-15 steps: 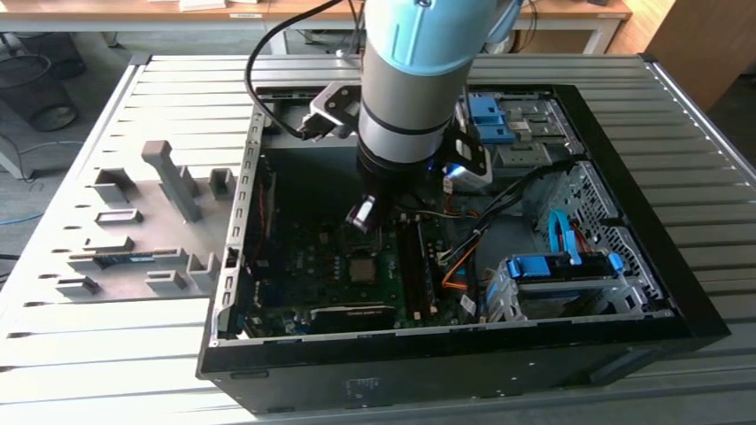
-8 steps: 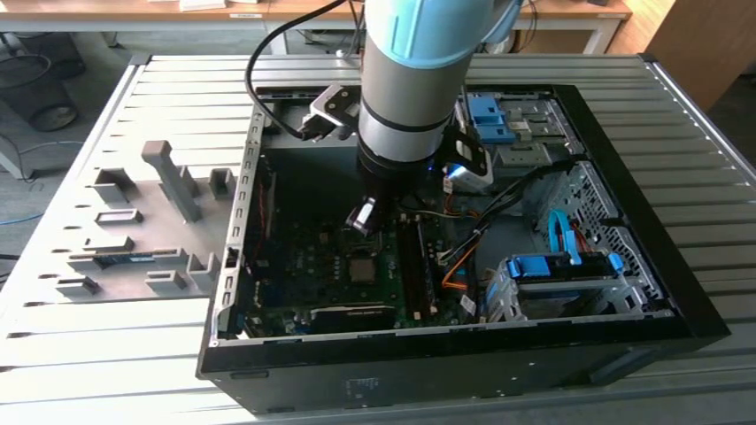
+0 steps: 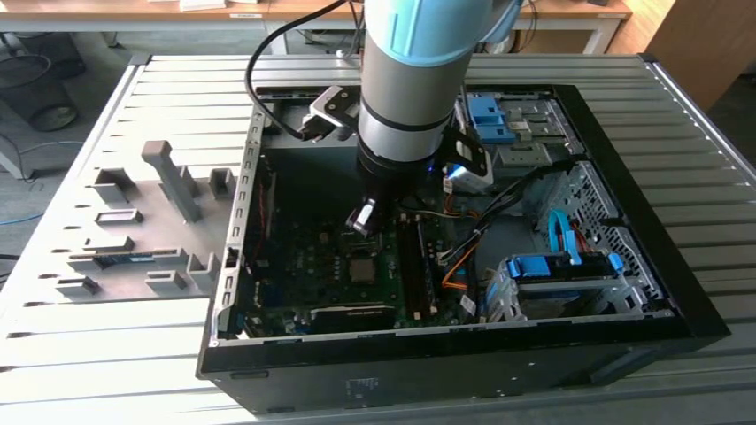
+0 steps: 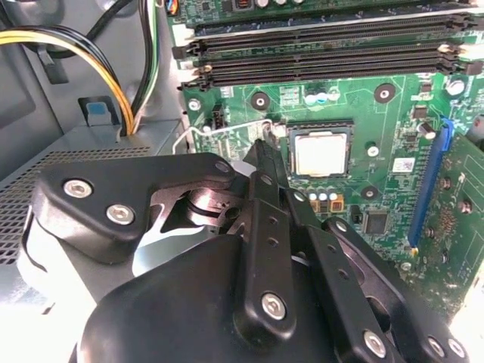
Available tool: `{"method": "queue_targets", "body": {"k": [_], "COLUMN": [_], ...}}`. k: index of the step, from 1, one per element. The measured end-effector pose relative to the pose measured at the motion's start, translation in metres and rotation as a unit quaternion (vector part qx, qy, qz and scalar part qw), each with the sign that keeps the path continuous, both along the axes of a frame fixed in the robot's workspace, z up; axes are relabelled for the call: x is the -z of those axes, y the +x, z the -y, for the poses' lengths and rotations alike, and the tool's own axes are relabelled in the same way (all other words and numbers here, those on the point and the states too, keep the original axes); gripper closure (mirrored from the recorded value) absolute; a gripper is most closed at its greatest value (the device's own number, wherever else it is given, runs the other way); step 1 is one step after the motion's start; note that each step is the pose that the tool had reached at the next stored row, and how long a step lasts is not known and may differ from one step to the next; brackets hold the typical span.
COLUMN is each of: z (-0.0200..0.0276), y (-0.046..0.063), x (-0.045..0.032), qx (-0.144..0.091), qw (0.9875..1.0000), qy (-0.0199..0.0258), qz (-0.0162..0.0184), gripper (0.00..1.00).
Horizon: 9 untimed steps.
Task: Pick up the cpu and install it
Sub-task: 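Close the cpu cover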
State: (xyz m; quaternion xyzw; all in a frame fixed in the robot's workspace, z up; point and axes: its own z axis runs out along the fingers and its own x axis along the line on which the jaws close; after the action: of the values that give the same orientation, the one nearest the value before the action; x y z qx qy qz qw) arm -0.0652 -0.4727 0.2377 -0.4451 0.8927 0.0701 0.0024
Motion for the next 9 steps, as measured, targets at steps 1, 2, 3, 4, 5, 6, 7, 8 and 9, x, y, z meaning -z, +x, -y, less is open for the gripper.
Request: {"method": "queue_targets", "body": {"k": [1, 2, 3, 4, 5, 6, 7, 8, 9], "z": [0.0, 0.0, 0.0, 0.0, 0.0, 0.0, 0.0, 0.0, 0.0], "y": [0.0, 0.0, 0.0, 0.0, 0.0, 0.0, 0.0, 0.0, 0.0], "x": [0.0, 0.0, 0.0, 0.0002, 0.0008, 0.0017, 0.0031, 0.0046, 0.0059], "qx": [0.0, 0.0, 0.0, -0.001, -0.001, -0.001, -0.001, -0.001, -0.002], "qw": [1.0, 1.0, 1.0, 1.0, 1.0, 1.0, 1.0, 1.0, 1.0], "qy": [-0.0008, -0.002, -0.0026, -0.0034, -0.0038, -0.004, -0.0039, -0.004, -0.0043], "qz": [0.0, 0.0, 0.0, 0.0, 0.0, 0.0, 0.0, 0.0, 0.0], "gripper": [0.9, 0.9, 0.9, 0.9, 0.9, 0.9, 0.9, 0.9, 0.9]}}
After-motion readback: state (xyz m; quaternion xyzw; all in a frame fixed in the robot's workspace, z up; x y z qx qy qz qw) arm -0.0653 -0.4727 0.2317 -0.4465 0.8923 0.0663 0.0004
